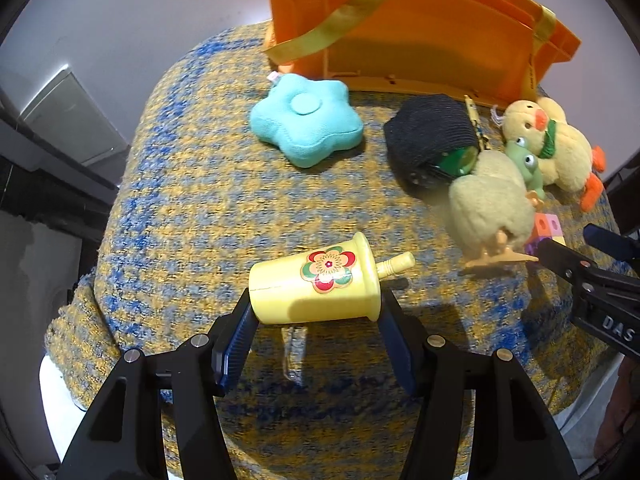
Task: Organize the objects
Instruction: 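Grasp the yellow flower cup with the left tool while the right tool grasps the four-colour block square, then lift the cup with the left tool while the right tool carries the blocks over the orange bin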
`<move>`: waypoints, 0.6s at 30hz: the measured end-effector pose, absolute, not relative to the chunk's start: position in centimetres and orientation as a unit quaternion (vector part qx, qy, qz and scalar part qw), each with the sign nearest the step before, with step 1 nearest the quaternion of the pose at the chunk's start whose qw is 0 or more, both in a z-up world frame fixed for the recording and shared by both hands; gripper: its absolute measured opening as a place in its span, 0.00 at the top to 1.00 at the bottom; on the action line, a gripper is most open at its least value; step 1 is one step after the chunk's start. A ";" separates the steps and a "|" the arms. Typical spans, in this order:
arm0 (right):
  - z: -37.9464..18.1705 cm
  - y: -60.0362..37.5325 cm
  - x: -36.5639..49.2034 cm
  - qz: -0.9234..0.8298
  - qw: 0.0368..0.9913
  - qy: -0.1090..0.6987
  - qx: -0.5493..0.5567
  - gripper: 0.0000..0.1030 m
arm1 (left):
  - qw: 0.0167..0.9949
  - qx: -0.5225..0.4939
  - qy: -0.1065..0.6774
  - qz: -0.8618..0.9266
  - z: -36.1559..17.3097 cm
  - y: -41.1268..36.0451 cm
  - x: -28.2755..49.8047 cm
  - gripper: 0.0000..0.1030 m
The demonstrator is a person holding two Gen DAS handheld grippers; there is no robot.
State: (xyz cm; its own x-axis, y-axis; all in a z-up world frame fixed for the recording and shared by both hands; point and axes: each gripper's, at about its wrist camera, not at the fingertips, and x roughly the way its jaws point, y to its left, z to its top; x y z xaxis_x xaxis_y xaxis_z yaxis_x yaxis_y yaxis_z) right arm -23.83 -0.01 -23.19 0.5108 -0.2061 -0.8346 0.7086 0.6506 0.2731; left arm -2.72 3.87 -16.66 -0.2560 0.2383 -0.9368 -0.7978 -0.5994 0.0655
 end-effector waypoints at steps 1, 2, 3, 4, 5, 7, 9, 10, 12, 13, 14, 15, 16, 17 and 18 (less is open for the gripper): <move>-23.3 0.0 -23.6 -0.281 0.811 0.409 0.309 0.33 | 0.348 -0.503 0.279 0.741 -16.8 3.8 -2.8 0.43; -23.4 0.0 -23.4 -0.281 0.810 0.412 0.309 0.34 | 0.348 -0.504 0.279 0.740 -16.9 3.7 -2.8 0.43; -23.6 -0.1 -23.1 -0.278 0.809 0.416 0.310 0.39 | 0.347 -0.506 0.278 0.739 -16.9 3.7 -2.9 0.43; -23.8 -0.1 -22.9 -0.275 0.807 0.418 0.312 0.46 | 0.347 -0.507 0.278 0.739 -17.0 3.7 -2.8 0.43; -24.0 -0.2 -22.8 -0.273 0.805 0.422 0.315 0.48 | 0.349 -0.506 0.281 0.738 -17.0 3.7 -2.8 0.43; -24.4 -0.3 -22.6 -0.266 0.804 0.425 0.320 0.57 | 0.350 -0.504 0.282 0.737 -17.0 3.7 -2.6 0.43; -24.5 -0.2 -22.7 -0.263 0.804 0.425 0.322 0.61 | 0.351 -0.503 0.285 0.737 -16.9 3.7 -2.3 0.43; -24.5 -0.2 -22.8 -0.264 0.805 0.424 0.319 0.61 | 0.351 -0.503 0.286 0.736 -16.9 3.7 -2.1 0.43; -24.2 -0.1 -23.1 -0.264 0.808 0.420 0.317 0.61 | 0.354 -0.501 0.288 0.736 -16.7 3.6 -1.8 0.43; -24.0 0.0 -23.3 -0.264 0.810 0.417 0.316 0.61 | 0.354 -0.499 0.288 0.736 -16.5 3.6 -1.6 0.43; -23.7 0.0 -23.6 -0.266 0.812 0.414 0.314 0.61 | 0.354 -0.497 0.289 0.737 -16.2 3.6 -1.4 0.43; -23.4 0.1 -23.7 -0.267 0.813 0.412 0.313 0.61 | 0.355 -0.495 0.289 0.739 -15.9 3.6 -1.2 0.43; -23.0 0.1 -24.0 -0.269 0.814 0.408 0.313 0.61 | 0.357 -0.492 0.289 0.740 -15.5 3.6 -1.0 0.43; -22.5 0.1 -24.5 -0.271 0.816 0.404 0.312 0.61 | 0.358 -0.489 0.289 0.741 -15.1 3.6 -0.8 0.43; -22.1 0.1 -24.7 -0.272 0.817 0.401 0.312 0.61 | 0.360 -0.484 0.289 0.744 -14.5 3.6 -0.6 0.43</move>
State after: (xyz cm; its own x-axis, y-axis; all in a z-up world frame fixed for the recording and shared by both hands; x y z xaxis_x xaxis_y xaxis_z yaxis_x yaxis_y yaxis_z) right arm -24.71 0.10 -22.15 0.5306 -0.1948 -0.8249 0.6951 0.6570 0.2919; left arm -0.55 3.58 -14.50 -0.2727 0.2555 -0.9276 -0.8147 -0.5742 0.0814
